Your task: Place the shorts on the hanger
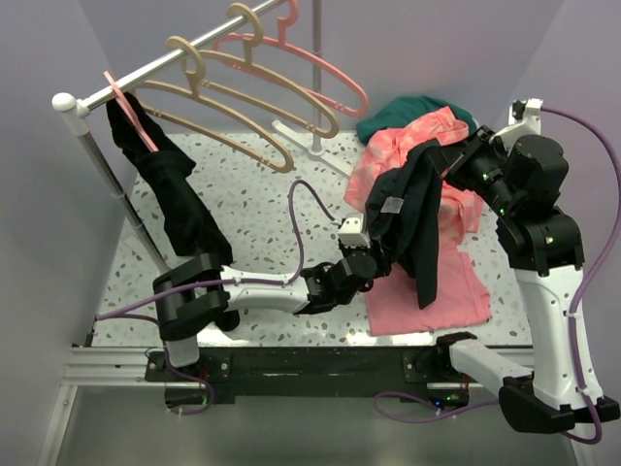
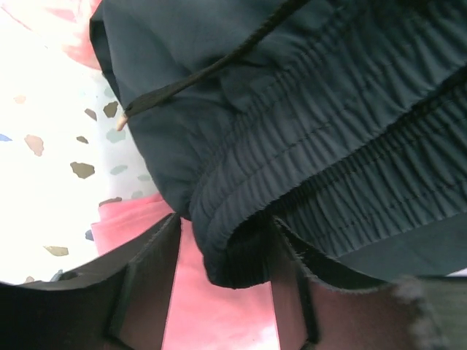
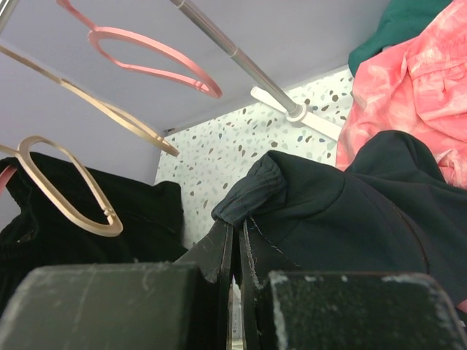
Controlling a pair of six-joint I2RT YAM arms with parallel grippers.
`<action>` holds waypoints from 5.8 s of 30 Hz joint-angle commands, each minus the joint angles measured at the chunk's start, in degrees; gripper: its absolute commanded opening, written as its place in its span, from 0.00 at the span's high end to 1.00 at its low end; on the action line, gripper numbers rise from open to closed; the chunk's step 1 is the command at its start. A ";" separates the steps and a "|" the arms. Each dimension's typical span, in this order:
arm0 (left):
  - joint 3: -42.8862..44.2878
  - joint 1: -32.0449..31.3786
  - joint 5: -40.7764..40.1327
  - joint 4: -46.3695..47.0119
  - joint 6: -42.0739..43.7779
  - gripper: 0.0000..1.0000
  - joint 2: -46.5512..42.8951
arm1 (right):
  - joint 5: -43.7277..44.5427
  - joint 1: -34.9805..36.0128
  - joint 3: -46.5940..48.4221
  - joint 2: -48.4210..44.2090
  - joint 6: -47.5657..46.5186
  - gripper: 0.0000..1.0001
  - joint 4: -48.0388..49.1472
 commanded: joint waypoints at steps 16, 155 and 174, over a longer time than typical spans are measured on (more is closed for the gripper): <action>3.12 1.81 -1.47 -43.50 12.81 1.00 -26.11 | 10.05 -0.02 -7.69 -4.79 -9.49 1.00 -5.89; -13.65 10.86 19.36 -38.02 16.87 1.00 -20.51 | 13.31 36.98 8.38 9.46 -33.94 1.00 5.90; -7.24 17.09 14.60 -42.33 14.93 1.00 -17.00 | 24.65 36.98 2.31 -20.08 -12.93 1.00 -36.80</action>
